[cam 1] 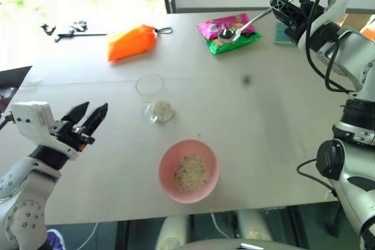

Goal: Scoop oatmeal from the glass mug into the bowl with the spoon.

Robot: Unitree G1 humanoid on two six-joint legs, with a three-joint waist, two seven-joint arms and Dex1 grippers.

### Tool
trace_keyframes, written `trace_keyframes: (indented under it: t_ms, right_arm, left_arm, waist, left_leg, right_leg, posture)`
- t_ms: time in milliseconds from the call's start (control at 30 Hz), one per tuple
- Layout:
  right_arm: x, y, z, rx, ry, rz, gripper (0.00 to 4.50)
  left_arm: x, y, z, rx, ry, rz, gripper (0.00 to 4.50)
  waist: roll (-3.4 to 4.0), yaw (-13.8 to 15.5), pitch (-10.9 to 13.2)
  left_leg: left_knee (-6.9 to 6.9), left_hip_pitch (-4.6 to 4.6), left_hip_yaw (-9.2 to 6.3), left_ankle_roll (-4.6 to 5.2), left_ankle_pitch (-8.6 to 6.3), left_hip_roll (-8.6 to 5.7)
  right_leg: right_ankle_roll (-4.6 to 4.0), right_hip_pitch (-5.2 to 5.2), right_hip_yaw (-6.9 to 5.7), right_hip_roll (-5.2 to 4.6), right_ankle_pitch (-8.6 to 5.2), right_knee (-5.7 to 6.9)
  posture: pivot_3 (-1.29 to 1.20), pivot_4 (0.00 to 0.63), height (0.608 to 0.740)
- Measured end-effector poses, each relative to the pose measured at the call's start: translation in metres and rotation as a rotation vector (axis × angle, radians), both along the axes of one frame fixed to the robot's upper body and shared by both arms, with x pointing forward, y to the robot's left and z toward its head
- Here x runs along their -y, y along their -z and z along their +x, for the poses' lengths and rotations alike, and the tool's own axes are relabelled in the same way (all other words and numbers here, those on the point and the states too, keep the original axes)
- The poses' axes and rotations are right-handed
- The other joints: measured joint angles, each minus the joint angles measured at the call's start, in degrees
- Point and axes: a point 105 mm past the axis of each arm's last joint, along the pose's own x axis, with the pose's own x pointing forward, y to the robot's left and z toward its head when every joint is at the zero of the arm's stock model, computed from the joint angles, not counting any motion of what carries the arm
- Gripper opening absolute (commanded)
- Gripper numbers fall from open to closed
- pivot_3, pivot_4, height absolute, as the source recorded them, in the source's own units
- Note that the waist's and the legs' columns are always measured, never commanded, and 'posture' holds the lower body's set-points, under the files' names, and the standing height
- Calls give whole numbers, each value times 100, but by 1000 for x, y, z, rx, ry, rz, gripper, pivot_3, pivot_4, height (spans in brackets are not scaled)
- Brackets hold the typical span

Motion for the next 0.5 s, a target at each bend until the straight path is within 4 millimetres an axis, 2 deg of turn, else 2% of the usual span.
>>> trace_keyframes:
  t_ms: [33,167,367,500]
  right_arm:
    - [-1,1,-1,2,1,-5,0]
    - [-4,4,-7,5,0,-24,0]
    - [1,9,-8,-12,21,-23,0]
    - [0,6,-10,3,19,-26,0]
  left_arm:
    - [11,9,3,-6,23,13,2751]
    - [31,26,4,-18,63,3,2751]
    - [40,30,-3,-17,101,17,2751]
    - [62,32,1,-17,180,29,2751]
  waist:
    - [1,39,-1]
    - [0,99,-1]
    - [2,94,0]
    - [2,116,0]
  left_leg:
    - [2,0,1,2,-1,-3]
    - [1,-6,2,0,0,0]
    - [-12,-10,12,0,0,1]
    - [-7,-9,13,1,-1,0]
  right_leg:
    - [0,1,0,-4,0,0]
    - [0,-4,4,0,1,-7]
    - [0,-15,12,0,1,-10]
    - [0,-14,14,0,1,-7]
  posture:
    - [0,150,740]
    - [0,150,740]
    - [0,150,740]
    - [0,150,740]
